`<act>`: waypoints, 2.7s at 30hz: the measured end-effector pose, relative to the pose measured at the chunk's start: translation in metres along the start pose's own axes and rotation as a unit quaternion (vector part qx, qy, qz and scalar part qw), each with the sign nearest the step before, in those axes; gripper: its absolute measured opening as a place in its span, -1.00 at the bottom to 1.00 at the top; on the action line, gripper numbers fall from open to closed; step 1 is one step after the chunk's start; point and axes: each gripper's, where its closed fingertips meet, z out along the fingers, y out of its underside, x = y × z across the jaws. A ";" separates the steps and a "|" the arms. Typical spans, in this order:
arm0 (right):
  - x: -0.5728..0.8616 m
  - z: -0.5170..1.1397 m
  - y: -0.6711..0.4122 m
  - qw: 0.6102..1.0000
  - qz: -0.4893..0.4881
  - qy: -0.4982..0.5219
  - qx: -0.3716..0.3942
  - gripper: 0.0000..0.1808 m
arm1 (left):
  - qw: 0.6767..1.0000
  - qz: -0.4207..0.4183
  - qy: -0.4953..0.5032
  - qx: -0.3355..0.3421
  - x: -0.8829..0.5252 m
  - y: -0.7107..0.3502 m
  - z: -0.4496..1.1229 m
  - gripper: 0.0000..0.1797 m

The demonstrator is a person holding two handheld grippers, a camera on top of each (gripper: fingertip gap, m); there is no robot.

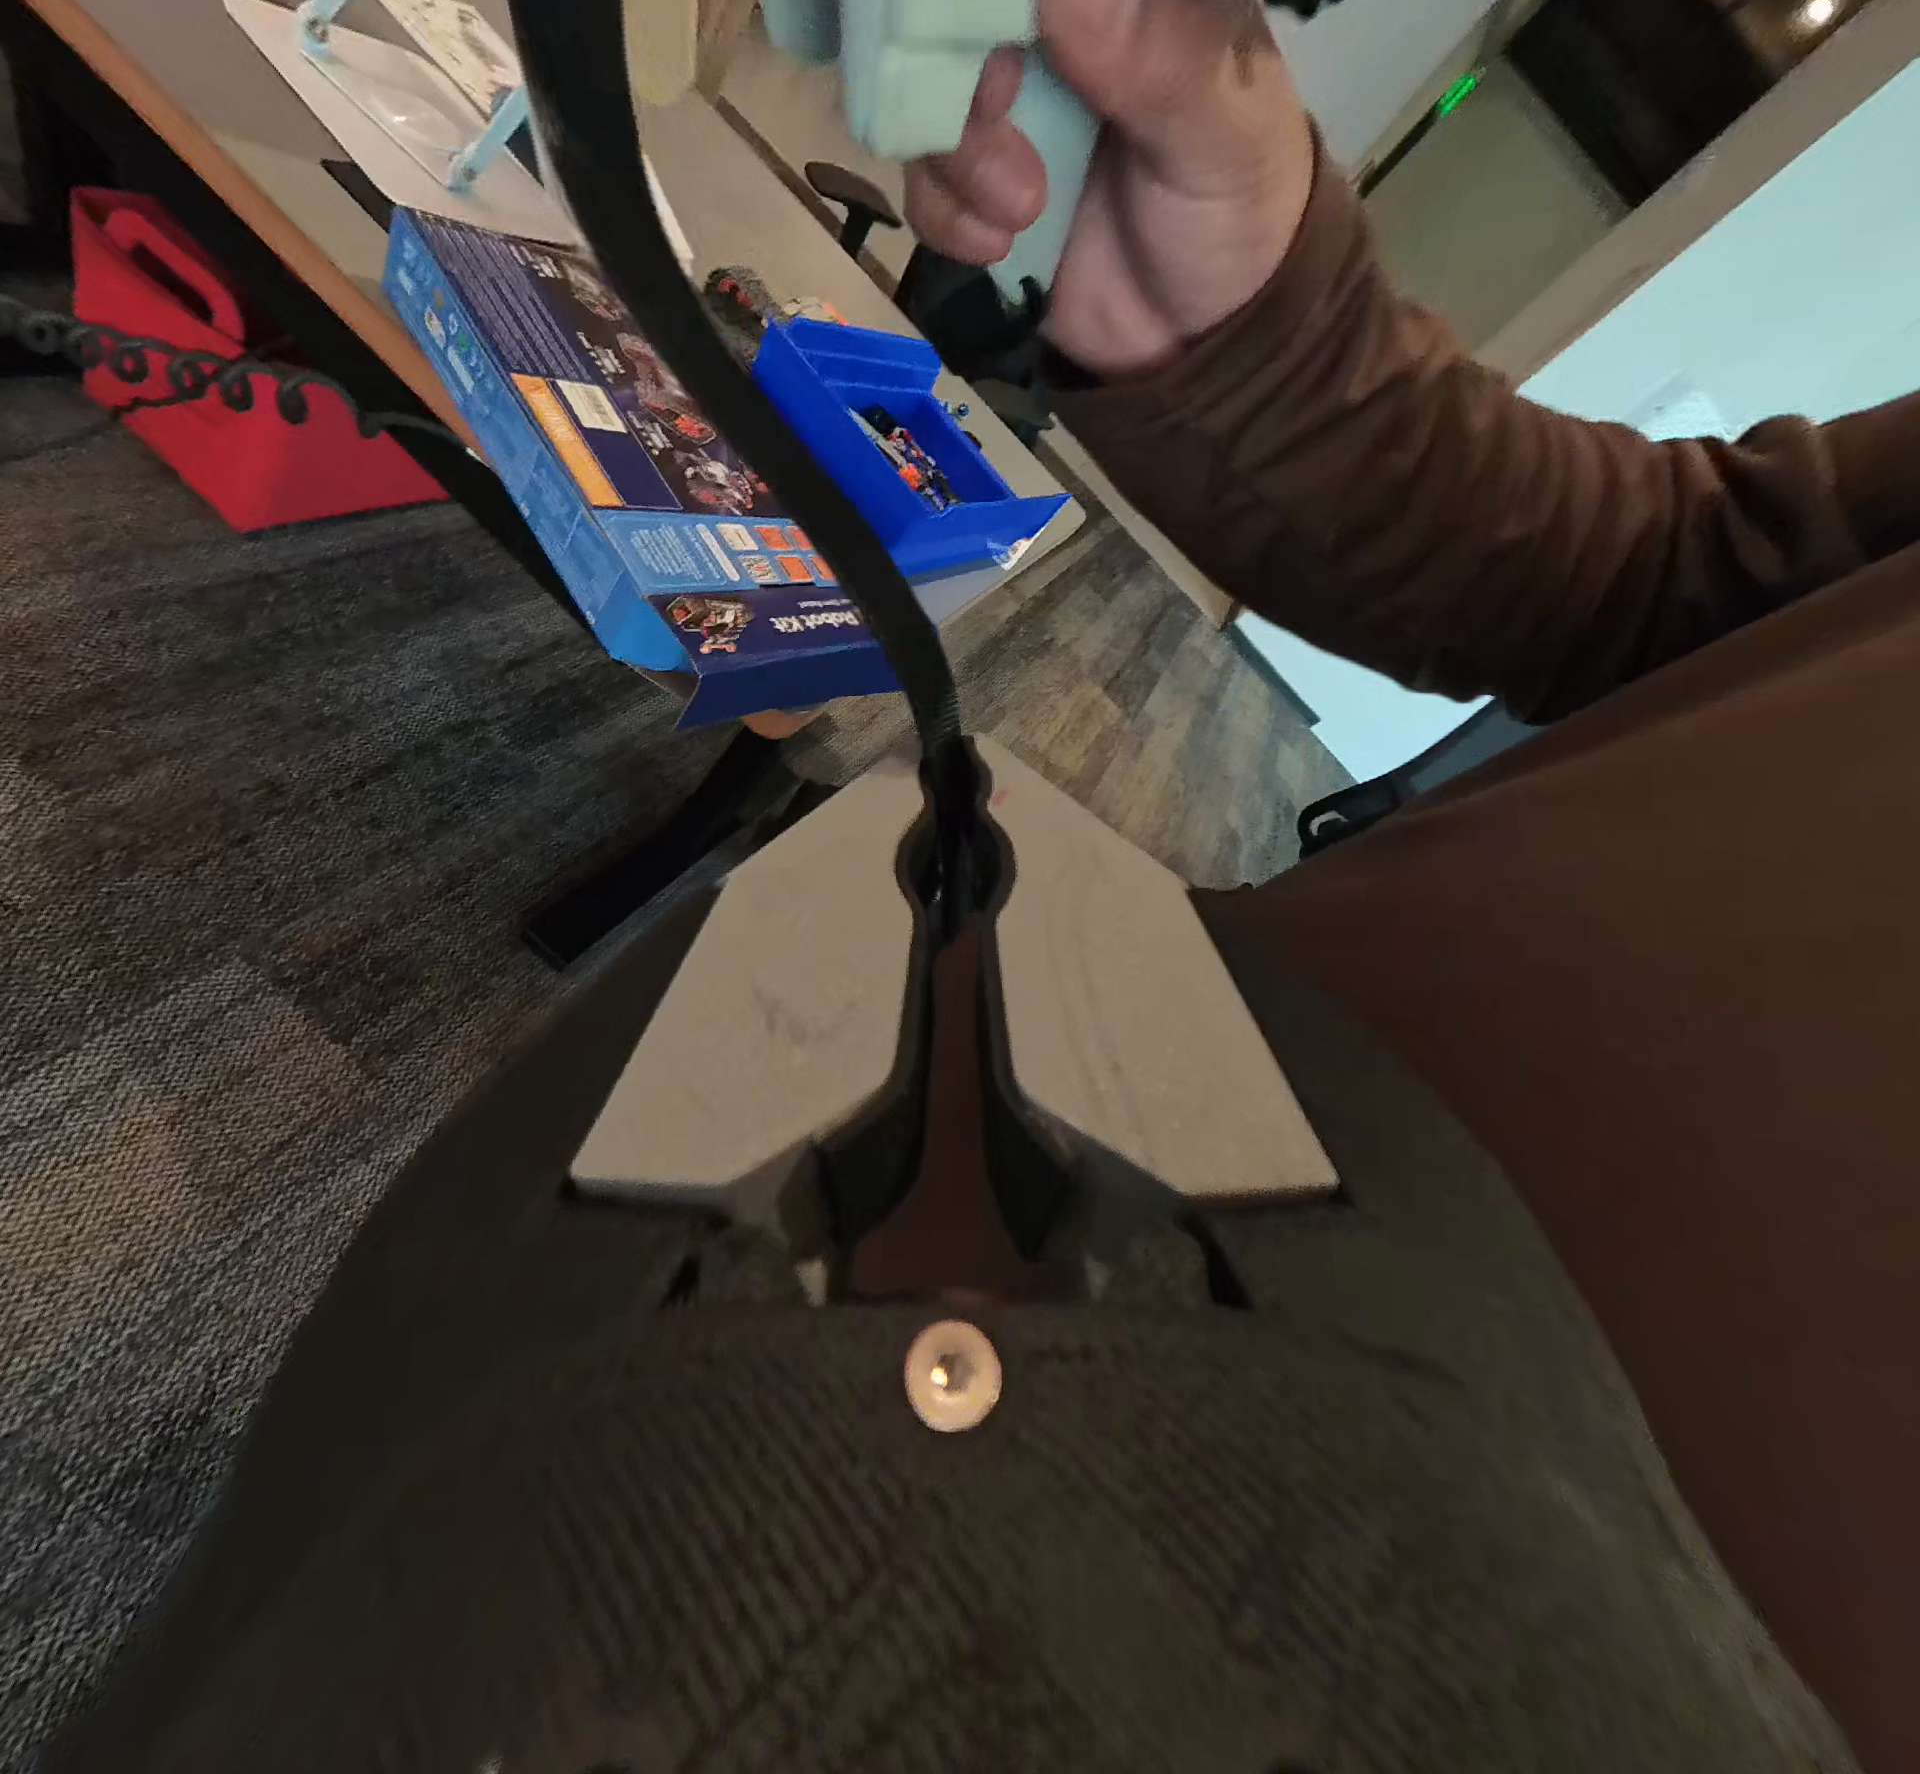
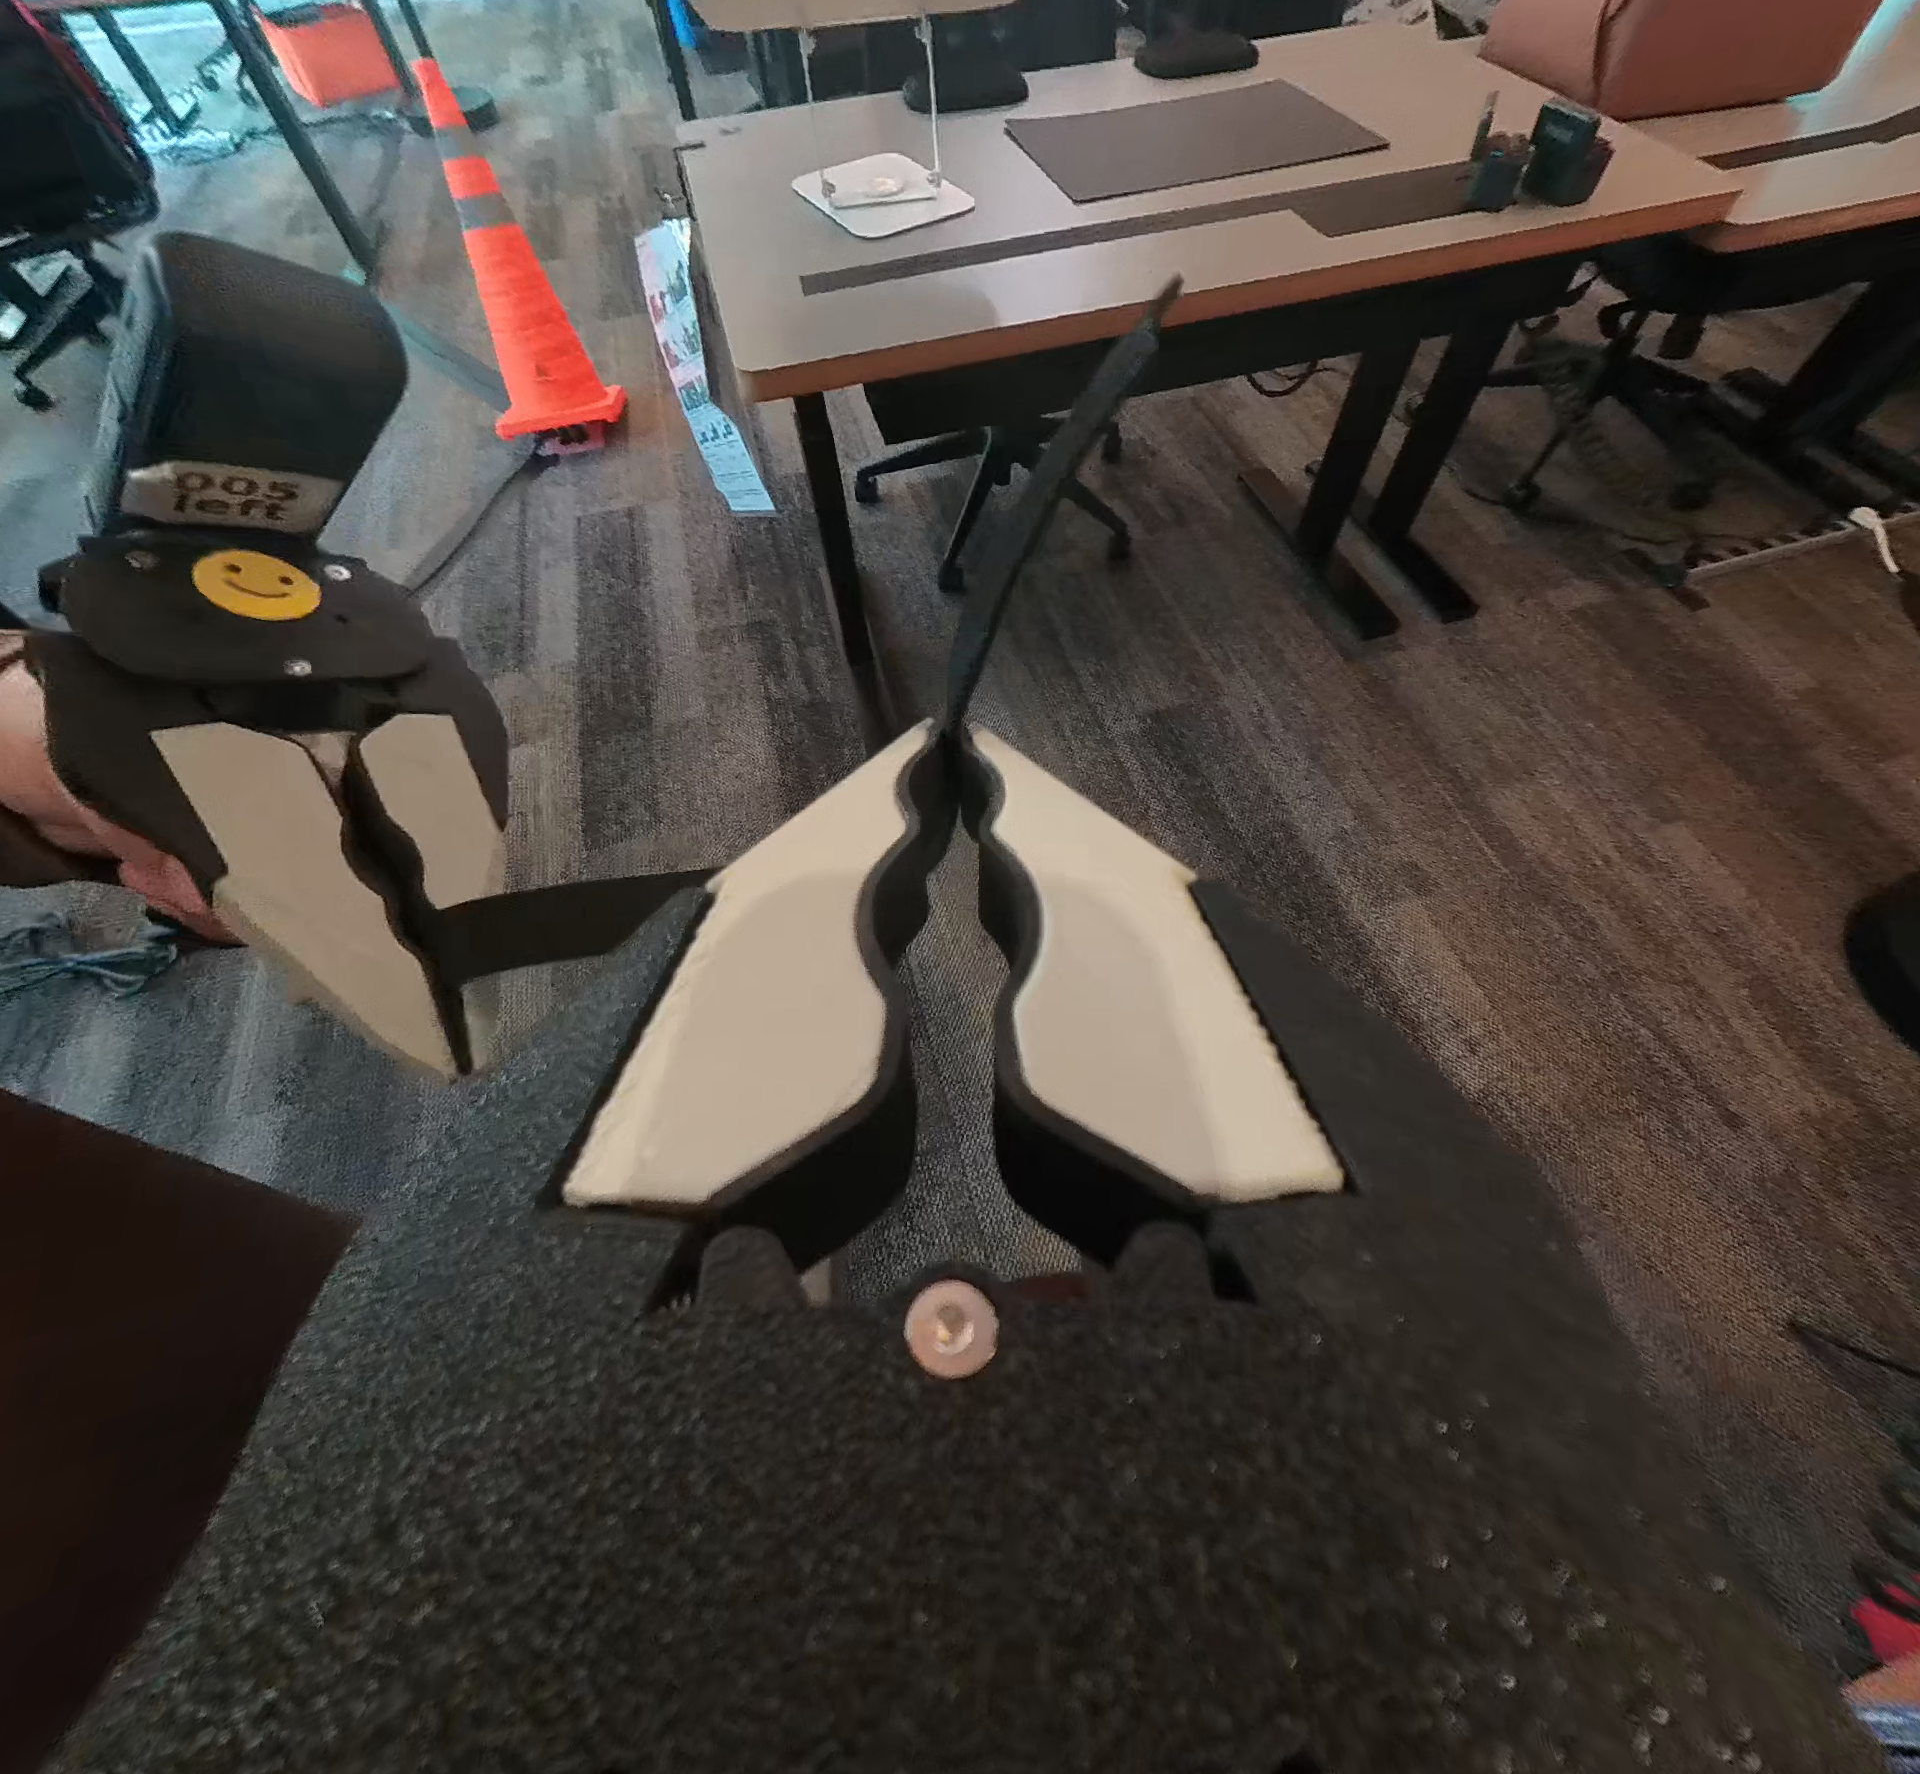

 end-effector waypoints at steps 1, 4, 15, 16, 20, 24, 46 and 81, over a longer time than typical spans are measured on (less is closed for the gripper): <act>-0.004 -0.002 -0.001 1.000 -0.006 -0.007 0.007 -1.00 | 1.000 -0.004 -0.003 -0.003 -0.001 -0.002 0.001 -1.00; -0.026 -0.012 -0.005 0.997 -0.068 -0.020 0.018 -1.00 | 0.999 -0.029 -0.015 -0.025 -0.012 0.000 0.007 -1.00; -0.019 -0.048 0.047 0.999 -0.030 0.037 0.006 -1.00 | 0.997 -0.053 0.044 -0.028 -0.002 -0.021 0.042 -1.00; -0.007 -0.055 0.050 0.998 -0.014 0.057 0.005 -1.00 | 0.997 -0.052 0.043 -0.038 -0.002 -0.017 0.044 -1.00; 0.014 -0.080 0.060 0.996 0.034 0.080 0.024 -1.00 | 0.995 -0.048 0.043 -0.072 -0.001 0.000 0.053 -1.00; -0.029 -0.072 0.060 0.999 0.022 0.004 0.032 -1.00 | 0.994 -0.054 0.063 -0.068 0.009 -0.002 0.066 -1.00; 0.020 -0.125 0.054 0.984 0.129 0.054 0.106 -1.00 | 0.993 -0.040 0.081 -0.074 0.012 -0.019 0.083 -1.00; 0.026 -0.182 0.111 0.950 0.254 0.147 0.104 -1.00 | 0.985 -0.025 0.007 -0.168 -0.005 0.108 0.088 -0.92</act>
